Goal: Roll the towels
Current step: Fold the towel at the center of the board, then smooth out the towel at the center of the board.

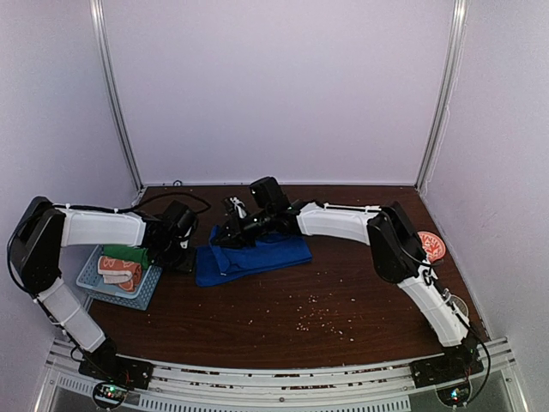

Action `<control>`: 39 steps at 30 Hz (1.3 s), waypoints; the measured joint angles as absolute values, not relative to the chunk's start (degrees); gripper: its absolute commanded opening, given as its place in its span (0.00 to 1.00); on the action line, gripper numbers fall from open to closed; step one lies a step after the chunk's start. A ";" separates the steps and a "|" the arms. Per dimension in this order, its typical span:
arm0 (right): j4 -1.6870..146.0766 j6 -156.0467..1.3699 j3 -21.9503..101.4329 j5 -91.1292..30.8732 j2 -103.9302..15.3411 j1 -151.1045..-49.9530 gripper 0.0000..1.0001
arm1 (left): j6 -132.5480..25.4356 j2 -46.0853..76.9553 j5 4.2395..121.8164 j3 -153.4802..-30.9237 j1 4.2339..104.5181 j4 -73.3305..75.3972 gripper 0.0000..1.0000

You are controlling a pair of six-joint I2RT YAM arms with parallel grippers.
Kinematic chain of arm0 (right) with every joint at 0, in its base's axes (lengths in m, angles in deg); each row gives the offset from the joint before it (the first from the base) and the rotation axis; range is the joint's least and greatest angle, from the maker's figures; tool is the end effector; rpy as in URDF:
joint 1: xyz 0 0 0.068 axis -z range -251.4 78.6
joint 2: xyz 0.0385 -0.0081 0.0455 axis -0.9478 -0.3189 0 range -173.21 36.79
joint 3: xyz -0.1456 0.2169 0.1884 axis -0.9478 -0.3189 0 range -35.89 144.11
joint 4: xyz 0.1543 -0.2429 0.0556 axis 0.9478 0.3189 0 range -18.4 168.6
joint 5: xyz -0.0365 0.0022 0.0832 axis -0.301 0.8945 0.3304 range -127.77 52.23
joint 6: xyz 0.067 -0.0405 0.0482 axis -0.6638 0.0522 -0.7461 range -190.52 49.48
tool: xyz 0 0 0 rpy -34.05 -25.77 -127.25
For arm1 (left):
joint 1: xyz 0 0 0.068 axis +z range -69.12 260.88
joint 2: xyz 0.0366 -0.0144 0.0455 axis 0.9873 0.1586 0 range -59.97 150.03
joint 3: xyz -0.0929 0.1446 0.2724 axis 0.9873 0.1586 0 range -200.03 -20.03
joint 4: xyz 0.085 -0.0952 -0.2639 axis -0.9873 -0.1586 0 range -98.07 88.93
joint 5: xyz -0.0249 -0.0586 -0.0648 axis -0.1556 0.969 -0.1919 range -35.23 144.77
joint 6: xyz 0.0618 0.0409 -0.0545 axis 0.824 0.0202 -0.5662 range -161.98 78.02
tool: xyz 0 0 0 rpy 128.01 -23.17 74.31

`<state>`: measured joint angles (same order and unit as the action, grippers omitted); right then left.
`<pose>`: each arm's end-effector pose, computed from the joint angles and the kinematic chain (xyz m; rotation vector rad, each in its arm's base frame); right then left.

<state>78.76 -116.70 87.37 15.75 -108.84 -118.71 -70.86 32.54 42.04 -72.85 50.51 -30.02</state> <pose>0.4036 0.5353 0.1800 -0.7247 2.3790 1.8373 0.3049 -0.1575 0.1522 -0.0220 2.7104 0.0102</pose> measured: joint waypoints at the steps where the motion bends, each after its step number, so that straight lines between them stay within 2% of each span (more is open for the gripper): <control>1: 78.32 -117.18 87.37 15.86 -109.19 -118.82 0.00 | -70.86 32.52 41.88 -72.83 50.51 -30.04 0.21; 14: 73.03 -118.99 89.90 14.28 -115.44 -119.17 0.00 | -70.90 32.45 41.64 -72.22 50.53 -30.33 0.21; 18: 70.98 -119.54 91.19 12.95 -117.62 -119.74 0.24 | -71.04 32.28 41.49 -72.17 50.51 -30.87 0.21; 19: 70.26 -119.63 91.63 12.64 -117.93 -119.94 0.34 | -71.08 32.21 41.44 -72.17 50.51 -31.03 0.21; 21: 69.18 -119.30 92.70 12.51 -118.15 -120.28 0.47 | -71.30 31.80 40.99 -72.17 50.51 -31.42 0.21; 23: 68.57 -118.01 94.08 12.58 -118.06 -120.28 0.52 | -71.71 30.37 40.16 -72.17 50.51 -31.83 0.21; 30: 69.88 -112.00 91.22 14.15 -110.69 -118.12 0.54 | -72.35 22.57 36.94 -74.18 50.53 -32.18 0.23; 34: 76.42 -103.21 86.71 13.12 -102.43 -113.53 0.52 | -71.89 22.94 38.63 -76.83 50.53 -30.52 0.23; 39: 88.29 -88.04 81.86 6.87 -92.66 -104.39 0.48 | -72.76 26.75 44.72 -78.80 50.51 -28.23 0.31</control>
